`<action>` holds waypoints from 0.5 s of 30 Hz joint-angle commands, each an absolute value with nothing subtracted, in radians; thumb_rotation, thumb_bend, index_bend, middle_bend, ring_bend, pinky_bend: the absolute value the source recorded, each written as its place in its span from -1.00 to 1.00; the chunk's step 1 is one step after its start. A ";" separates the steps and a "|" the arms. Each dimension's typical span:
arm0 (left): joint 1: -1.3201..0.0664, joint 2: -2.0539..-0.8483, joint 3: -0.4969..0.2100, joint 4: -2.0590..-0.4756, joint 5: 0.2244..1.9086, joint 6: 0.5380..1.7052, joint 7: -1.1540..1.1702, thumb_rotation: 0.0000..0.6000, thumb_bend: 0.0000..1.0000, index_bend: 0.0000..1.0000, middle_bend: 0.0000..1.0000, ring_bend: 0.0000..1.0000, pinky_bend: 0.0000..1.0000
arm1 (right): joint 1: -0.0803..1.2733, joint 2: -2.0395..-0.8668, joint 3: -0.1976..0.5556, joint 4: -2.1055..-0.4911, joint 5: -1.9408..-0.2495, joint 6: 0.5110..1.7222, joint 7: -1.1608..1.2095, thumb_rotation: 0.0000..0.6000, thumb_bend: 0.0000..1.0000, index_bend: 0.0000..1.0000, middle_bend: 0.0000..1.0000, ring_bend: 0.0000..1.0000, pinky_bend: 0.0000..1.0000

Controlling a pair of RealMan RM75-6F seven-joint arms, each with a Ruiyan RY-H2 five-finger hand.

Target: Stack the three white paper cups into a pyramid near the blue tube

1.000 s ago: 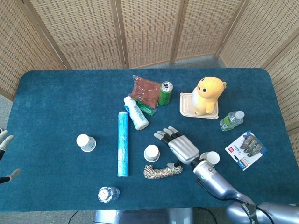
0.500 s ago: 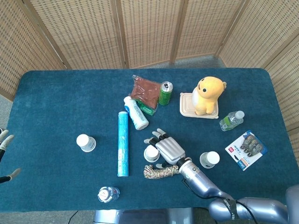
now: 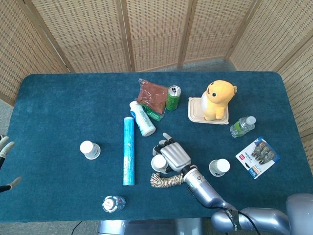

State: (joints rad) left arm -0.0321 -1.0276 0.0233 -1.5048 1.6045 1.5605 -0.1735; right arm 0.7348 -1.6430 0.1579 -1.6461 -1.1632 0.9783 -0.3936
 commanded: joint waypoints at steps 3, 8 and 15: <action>-0.032 -1.028 0.023 -1.503 1.603 1.559 -0.174 1.00 -0.55 -1.00 -1.00 -1.00 -1.00 | 0.732 -1.650 0.155 -1.641 -1.174 0.993 -0.392 1.00 -0.45 -0.19 -0.08 -0.53 -0.78; -0.033 -1.030 0.025 -1.503 1.607 1.557 -0.170 1.00 -0.56 -1.00 -1.00 -1.00 -1.00 | 0.739 -1.654 0.167 -1.653 -1.167 1.003 -0.407 1.00 -0.30 -0.18 -0.07 -0.51 -0.74; -0.035 -1.032 0.026 -1.504 1.607 1.551 -0.165 1.00 -0.56 -1.00 -1.00 -1.00 -1.00 | 0.773 -1.688 0.209 -1.663 -1.118 1.010 -0.465 1.00 -0.30 -0.18 -0.07 -0.51 -0.74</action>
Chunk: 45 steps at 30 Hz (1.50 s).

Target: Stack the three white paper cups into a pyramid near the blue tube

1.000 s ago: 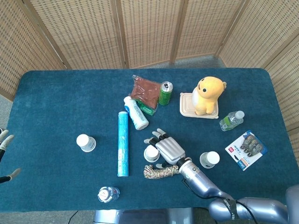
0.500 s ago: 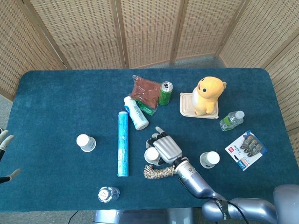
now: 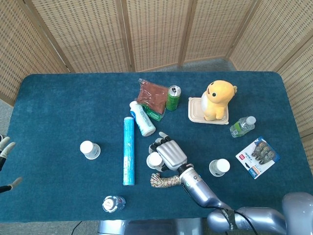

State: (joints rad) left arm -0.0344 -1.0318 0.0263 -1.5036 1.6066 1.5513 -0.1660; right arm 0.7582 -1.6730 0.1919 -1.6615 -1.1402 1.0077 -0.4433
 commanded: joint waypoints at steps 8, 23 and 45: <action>-0.032 -1.030 0.028 -1.504 1.611 1.557 -0.169 1.00 -0.56 -1.00 -1.00 -1.00 -1.00 | 0.825 -1.745 0.264 -1.643 -0.996 1.027 -0.564 1.00 -0.30 -0.18 -0.07 -0.51 -0.74; -0.035 -1.031 0.029 -1.499 1.609 1.549 -0.173 1.00 -0.56 -1.00 -1.00 -1.00 -1.00 | 0.863 -1.801 0.270 -1.639 -0.902 1.076 -0.641 1.00 -0.31 -0.19 -0.08 -0.51 -0.74; -0.035 -1.032 0.029 -1.498 1.607 1.547 -0.174 1.00 -0.56 -1.00 -1.00 -1.00 -1.00 | 0.898 -1.877 0.275 -1.604 -0.861 1.111 -0.665 1.00 -0.33 -0.20 -0.08 -0.51 -0.74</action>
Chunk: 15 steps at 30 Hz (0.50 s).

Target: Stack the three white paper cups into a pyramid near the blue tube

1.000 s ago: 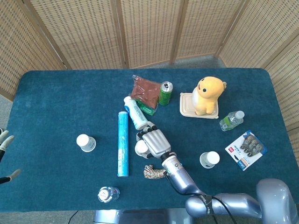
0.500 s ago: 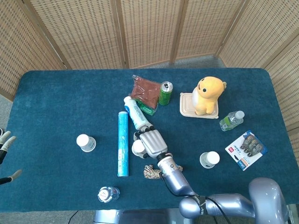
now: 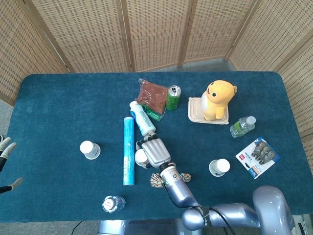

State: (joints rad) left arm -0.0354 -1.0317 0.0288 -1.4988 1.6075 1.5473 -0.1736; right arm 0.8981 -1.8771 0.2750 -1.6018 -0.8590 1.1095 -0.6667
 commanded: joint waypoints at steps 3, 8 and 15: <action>-0.036 -1.031 0.029 -1.498 1.606 1.546 -0.175 1.00 -0.56 -1.00 -1.00 -1.00 -1.00 | 0.899 -1.874 0.273 -1.607 -0.863 1.112 -0.667 1.00 -0.38 -0.20 -0.09 -0.51 -0.74; -0.035 -1.032 0.029 -1.498 1.610 1.550 -0.173 1.00 -0.56 -1.00 -1.00 -1.00 -1.00 | 0.894 -1.855 0.270 -1.615 -0.864 1.084 -0.635 1.00 -0.79 -0.50 -0.23 -0.53 -0.74; -0.036 -1.033 0.029 -1.497 1.606 1.546 -0.172 1.00 -0.56 -1.00 -1.00 -1.00 -1.00 | 0.890 -1.836 0.265 -1.620 -0.886 1.083 -0.613 1.00 -0.92 -0.66 -0.33 -0.55 -0.74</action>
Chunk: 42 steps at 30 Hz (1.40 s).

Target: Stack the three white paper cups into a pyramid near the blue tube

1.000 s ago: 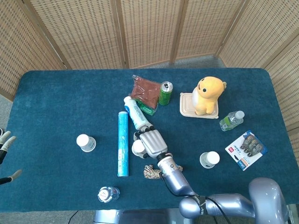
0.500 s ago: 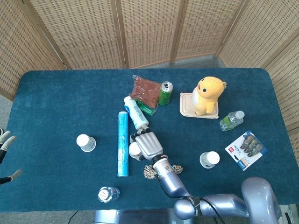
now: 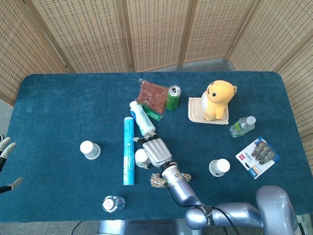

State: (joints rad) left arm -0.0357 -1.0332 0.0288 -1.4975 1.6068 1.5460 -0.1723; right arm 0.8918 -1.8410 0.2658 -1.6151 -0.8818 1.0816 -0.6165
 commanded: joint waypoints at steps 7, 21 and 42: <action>-0.035 -1.034 0.029 -1.495 1.606 1.546 -0.172 1.00 -0.56 -1.00 -1.00 -1.00 -1.00 | 0.876 -1.782 0.243 -1.668 -0.953 1.090 -0.595 1.00 -0.92 -0.67 -0.33 -0.56 -0.74; -0.035 -1.029 0.031 -1.507 1.616 1.553 -0.174 1.00 -0.56 -1.00 -1.00 -1.00 -1.00 | 0.805 -1.524 0.178 -1.718 -1.171 1.026 -0.375 1.00 -0.92 -0.69 -0.39 -0.60 -0.74; -0.035 -1.031 0.035 -1.515 1.622 1.551 -0.163 1.00 -0.56 -1.00 -1.00 -1.00 -1.00 | 0.694 -1.275 0.023 -1.593 -1.472 1.034 -0.082 1.00 -0.95 -0.74 -0.49 -0.68 -0.73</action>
